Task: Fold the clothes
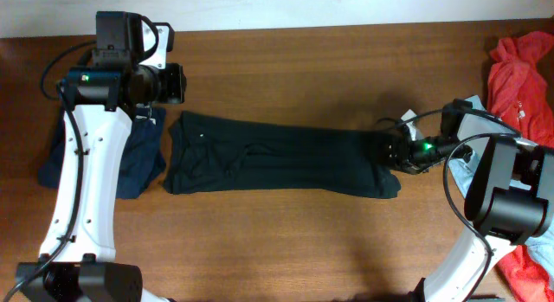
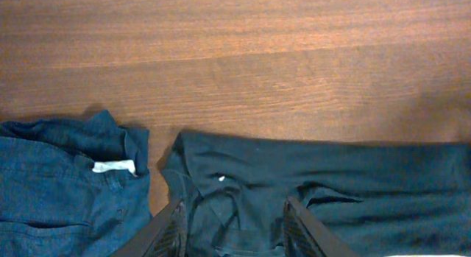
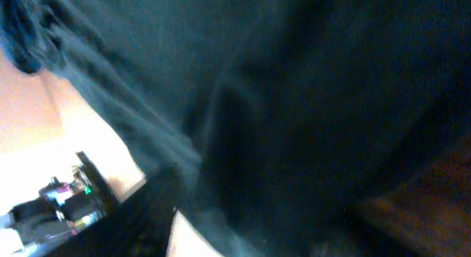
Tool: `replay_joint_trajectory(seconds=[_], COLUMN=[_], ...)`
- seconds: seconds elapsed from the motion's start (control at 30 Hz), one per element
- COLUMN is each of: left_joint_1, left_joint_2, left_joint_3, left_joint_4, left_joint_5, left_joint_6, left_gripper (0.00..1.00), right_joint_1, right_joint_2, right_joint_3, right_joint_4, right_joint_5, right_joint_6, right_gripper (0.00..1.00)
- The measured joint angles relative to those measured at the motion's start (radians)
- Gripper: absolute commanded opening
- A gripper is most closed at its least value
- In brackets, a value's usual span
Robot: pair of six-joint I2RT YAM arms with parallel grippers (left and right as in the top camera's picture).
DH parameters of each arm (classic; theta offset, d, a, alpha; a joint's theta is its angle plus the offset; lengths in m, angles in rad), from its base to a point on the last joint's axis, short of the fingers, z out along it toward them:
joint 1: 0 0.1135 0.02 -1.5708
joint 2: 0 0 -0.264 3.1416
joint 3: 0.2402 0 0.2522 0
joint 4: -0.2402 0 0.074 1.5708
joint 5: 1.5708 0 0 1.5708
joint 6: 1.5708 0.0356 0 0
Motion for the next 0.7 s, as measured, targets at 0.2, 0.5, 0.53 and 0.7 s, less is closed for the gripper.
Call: replay_joint_trajectory(seconds=[0.2,0.5,0.53,0.7], left_joint_1=[0.0,0.0,0.0,0.0], left_joint_2=[0.0,0.0,0.0,0.0], left_joint_3=[0.0,0.0,0.0,0.0], left_joint_4=[0.0,0.0,0.0,0.0], left_joint_5=[-0.001,0.0,0.0,0.0], left_joint_6=[0.0,0.0,0.0,0.0], left_gripper=[0.43,0.43,0.43,0.43], right_joint_1=[0.003,0.024,0.024,0.023], right_joint_2=[0.018,-0.005,-0.01,-0.016], right_joint_3=[-0.005,0.075,0.09,0.176], right_joint_4=[0.002,-0.083,-0.094,-0.168], right_joint_5=[0.036,0.257,0.308,0.577], right_joint_6=[0.038,0.156,0.169,0.245], right_gripper=[0.05,0.04,0.04,0.04])
